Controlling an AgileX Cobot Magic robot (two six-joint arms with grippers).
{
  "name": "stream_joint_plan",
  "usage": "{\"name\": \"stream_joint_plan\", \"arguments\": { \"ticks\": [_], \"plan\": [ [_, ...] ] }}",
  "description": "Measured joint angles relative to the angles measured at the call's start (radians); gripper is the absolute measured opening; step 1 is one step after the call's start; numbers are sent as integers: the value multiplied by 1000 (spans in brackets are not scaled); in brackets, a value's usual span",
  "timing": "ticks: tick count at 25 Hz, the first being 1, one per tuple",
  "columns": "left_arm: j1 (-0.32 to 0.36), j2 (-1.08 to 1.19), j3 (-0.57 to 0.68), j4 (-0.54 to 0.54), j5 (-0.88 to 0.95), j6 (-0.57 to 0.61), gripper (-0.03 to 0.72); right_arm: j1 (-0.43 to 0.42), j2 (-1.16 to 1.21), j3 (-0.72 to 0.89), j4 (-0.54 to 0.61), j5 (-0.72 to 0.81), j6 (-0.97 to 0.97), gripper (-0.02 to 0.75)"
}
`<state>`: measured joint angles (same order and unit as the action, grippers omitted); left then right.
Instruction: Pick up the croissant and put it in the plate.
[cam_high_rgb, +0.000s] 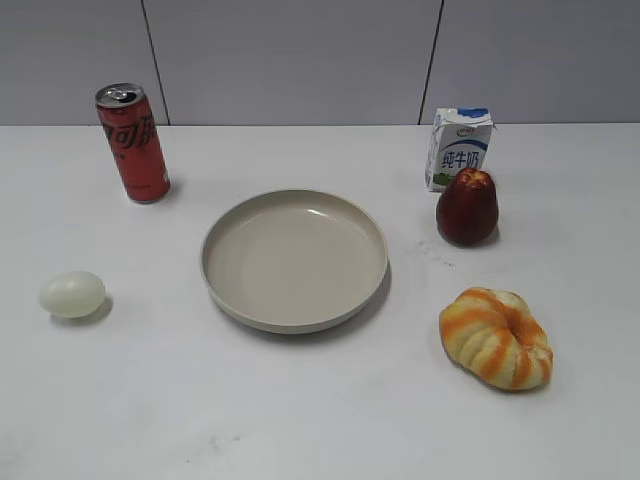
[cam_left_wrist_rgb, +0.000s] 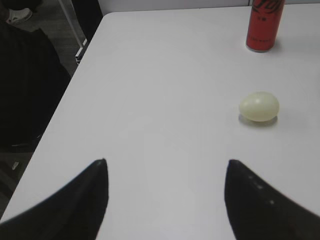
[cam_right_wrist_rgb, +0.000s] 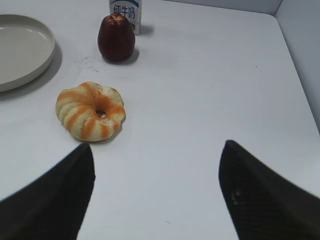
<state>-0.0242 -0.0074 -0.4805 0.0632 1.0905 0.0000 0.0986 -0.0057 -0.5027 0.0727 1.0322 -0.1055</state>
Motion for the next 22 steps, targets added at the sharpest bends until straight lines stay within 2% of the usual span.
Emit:
{"name": "stream_joint_plan", "arguments": {
  "ticks": [13, 17, 22],
  "plan": [
    [0, 0, 0, 0, 0, 0, 552, 0, 32, -2, -16, -4, 0, 573],
    [0, 0, 0, 0, 0, 0, 552, 0, 208, -36, -17, -75, -1, 572],
    [0, 0, 0, 0, 0, 0, 552, 0, 560, -112, 30, -124, -7, 571]
  ]
}}
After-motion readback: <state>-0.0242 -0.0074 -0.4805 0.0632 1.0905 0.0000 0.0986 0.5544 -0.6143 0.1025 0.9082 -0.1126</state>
